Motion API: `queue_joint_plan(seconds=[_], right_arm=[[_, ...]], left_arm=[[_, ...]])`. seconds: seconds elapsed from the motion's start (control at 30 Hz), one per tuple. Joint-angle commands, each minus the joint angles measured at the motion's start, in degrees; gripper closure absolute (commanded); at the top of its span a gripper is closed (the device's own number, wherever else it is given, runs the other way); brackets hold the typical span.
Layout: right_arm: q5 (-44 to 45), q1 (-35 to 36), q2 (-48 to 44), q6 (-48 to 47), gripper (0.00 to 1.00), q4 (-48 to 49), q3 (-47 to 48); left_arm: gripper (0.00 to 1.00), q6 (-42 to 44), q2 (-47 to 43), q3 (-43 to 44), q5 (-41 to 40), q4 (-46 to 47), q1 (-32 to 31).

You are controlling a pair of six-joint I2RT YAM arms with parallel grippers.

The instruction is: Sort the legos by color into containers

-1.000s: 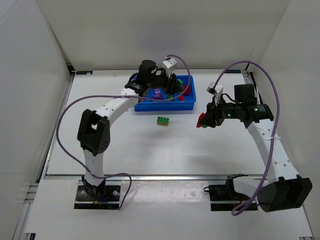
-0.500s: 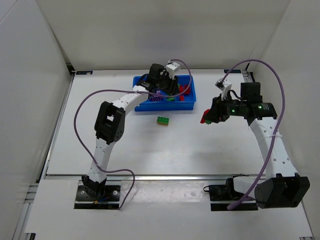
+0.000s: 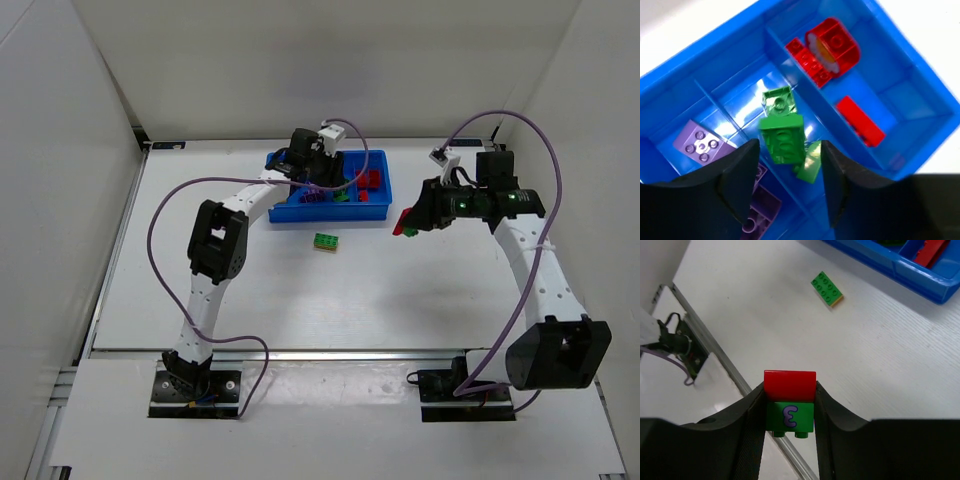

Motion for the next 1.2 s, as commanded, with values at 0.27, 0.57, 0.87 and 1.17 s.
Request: queue_joint_plan(seconds=[0.27, 0.57, 0.87, 1.17], right_arm=[[-10.04, -0.18, 3.02, 7.15, 0.98, 6.31, 2.11], [-19.35, -0.36, 7.41, 6.24, 0.98, 11.66, 2.2], [-29.38, 3.5, 12.24, 14.34, 0.98, 21.25, 4.66], [-32.64, 6.93, 16.47, 15.93, 0.98, 21.95, 10.37]], left_arm=[[0.3, -1.64, -5.88, -4.18, 9.71, 4.61, 1.44], [0.31, -25.64, -16.26, -16.29, 62.98, 30.93, 6.1], [0.3, -33.13, -27.26, -30.55, 66.78, 38.37, 4.26], [0.29, -32.16, -29.37, -32.05, 66.69, 38.46, 3.55]])
